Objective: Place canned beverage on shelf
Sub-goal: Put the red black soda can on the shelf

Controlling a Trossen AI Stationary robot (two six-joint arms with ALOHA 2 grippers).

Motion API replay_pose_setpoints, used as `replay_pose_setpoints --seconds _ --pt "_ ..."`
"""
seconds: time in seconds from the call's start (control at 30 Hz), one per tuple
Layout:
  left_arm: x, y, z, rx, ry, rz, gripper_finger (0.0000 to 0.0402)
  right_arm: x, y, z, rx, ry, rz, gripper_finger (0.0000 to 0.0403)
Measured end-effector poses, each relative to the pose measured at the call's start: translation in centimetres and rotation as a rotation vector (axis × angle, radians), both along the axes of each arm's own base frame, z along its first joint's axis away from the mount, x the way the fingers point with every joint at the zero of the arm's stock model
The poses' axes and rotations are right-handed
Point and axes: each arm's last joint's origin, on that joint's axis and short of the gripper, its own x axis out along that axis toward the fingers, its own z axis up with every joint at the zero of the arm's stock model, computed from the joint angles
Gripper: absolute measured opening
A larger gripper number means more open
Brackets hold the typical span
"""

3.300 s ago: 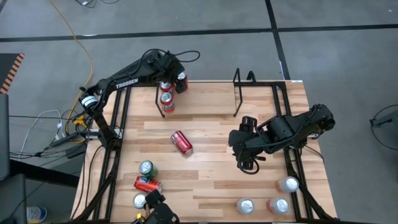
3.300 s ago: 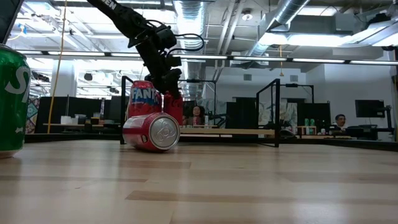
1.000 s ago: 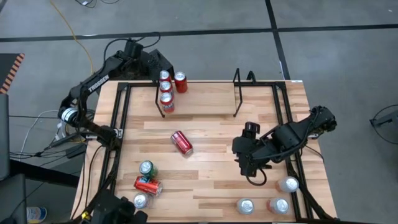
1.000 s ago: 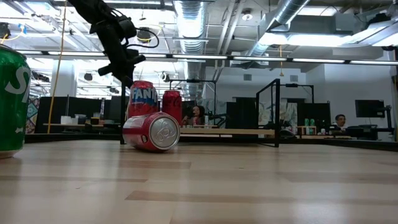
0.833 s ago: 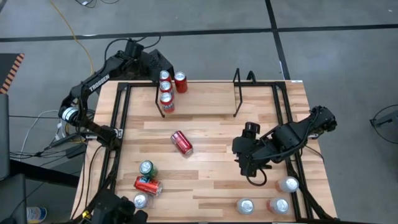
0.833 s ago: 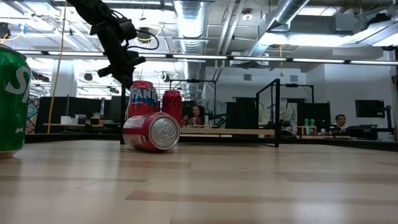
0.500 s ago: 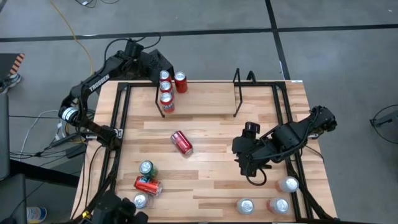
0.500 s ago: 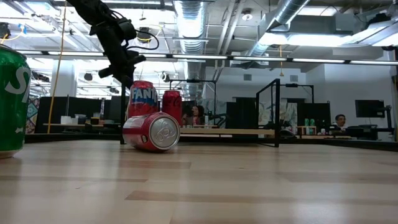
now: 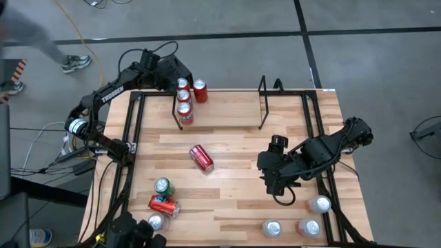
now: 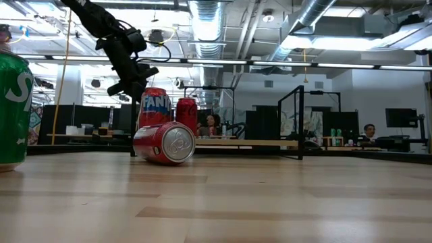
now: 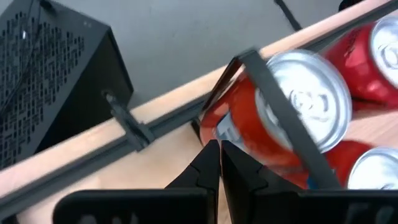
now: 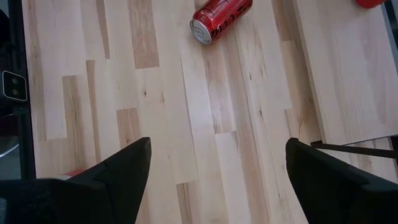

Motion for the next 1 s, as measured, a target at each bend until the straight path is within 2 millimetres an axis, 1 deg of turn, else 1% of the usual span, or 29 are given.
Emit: replay_pose_setpoints --seconds 0.13,0.47,1.0 --pt "0.1 0.1 0.2 0.021 -0.012 -0.001 0.0 0.0 0.0 0.0 0.0 0.0 0.0 0.0345" --pt "1.1 -0.3 0.3 0.036 -0.018 -0.053 0.0 0.0 -0.1 0.0 0.0 0.0 -0.002 0.0345" --pt "1.3 -0.5 0.3 0.001 -0.065 -0.09 0.0 0.0 -0.1 0.0 0.0 0.0 -0.002 0.0345"
